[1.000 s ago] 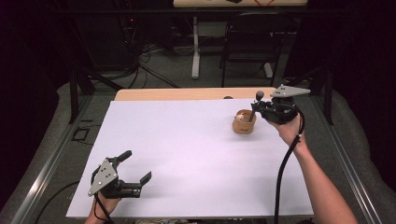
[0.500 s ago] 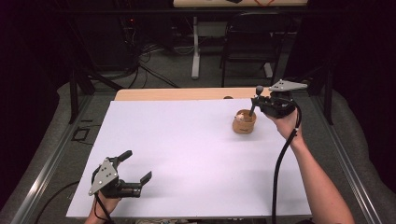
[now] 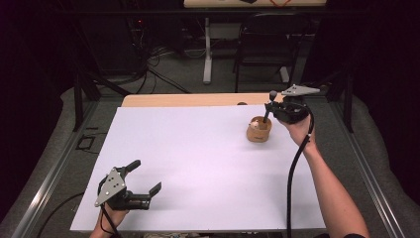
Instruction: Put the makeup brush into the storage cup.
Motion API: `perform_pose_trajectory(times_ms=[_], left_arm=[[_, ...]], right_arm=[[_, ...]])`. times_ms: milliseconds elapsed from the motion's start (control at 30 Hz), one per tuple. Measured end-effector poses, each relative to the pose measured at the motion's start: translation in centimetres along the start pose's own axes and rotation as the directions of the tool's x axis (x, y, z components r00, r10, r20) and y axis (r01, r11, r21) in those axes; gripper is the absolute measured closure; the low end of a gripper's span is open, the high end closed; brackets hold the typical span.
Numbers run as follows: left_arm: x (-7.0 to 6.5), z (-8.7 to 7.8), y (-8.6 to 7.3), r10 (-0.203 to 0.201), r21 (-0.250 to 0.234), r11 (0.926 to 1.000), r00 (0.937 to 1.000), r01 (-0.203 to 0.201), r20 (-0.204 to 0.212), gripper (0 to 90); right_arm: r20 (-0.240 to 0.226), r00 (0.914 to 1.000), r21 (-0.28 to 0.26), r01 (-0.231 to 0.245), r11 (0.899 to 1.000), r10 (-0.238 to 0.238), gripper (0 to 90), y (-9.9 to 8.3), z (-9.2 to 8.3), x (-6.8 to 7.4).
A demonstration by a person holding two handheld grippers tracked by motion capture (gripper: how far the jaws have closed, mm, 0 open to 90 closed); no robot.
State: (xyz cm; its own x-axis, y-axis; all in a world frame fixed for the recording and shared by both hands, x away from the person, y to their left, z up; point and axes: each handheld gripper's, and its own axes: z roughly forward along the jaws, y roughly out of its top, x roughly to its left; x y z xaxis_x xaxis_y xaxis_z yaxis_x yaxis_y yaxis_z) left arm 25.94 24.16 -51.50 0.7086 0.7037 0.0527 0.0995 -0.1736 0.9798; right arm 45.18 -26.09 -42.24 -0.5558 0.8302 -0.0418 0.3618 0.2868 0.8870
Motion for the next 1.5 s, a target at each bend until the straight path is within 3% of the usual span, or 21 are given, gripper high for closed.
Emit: perform_pose_trajectory(times_ms=[533,967,1067,1100,1167,1333,1500], left_arm=[[0.0,0.0,0.0,-0.004,0.001,1.0000,1.0000,0.004,0.000,0.2],[0.0,0.0,0.0,-0.004,0.001,1.0000,1.0000,0.004,0.000,0.2],[0.0,0.0,0.0,-0.003,-0.002,1.0000,1.0000,0.003,0.001,0.2],[0.0,0.0,0.0,-0.004,-0.002,1.0000,1.0000,0.004,0.002,0.2],[0.0,-0.1,0.0,-0.004,-0.003,1.0000,1.0000,0.004,0.003,0.2],[0.0,0.0,0.0,-0.005,-0.002,1.0000,1.0000,0.005,0.006,0.2],[0.0,0.0,0.0,-0.004,-0.002,1.0000,1.0000,0.004,0.008,0.2]], right_arm=[[0.013,0.9997,0.044,-0.021,0.999,0.020,77.8,-1.8,2.3,0.1],[0.020,0.9994,0.054,-0.028,0.998,0.027,77.2,-2.2,2.8,-0.1],[0.054,0.9965,0.080,-0.067,0.995,0.063,25.0,-2.2,2.9,-0.2],[0.055,0.9965,0.088,-0.067,0.994,0.063,13.1,-2.3,2.9,-0.2],[0.055,0.9954,0.105,-0.084,0.991,0.078,1.4,-2.5,2.9,-0.4],[0.035,0.9938,0.117,-0.109,0.987,0.105,0.0,-2.9,2.1,-0.7],[0.018,0.9965,0.109,-0.084,0.990,0.082,0.0,-3.3,0.8,-0.7]])
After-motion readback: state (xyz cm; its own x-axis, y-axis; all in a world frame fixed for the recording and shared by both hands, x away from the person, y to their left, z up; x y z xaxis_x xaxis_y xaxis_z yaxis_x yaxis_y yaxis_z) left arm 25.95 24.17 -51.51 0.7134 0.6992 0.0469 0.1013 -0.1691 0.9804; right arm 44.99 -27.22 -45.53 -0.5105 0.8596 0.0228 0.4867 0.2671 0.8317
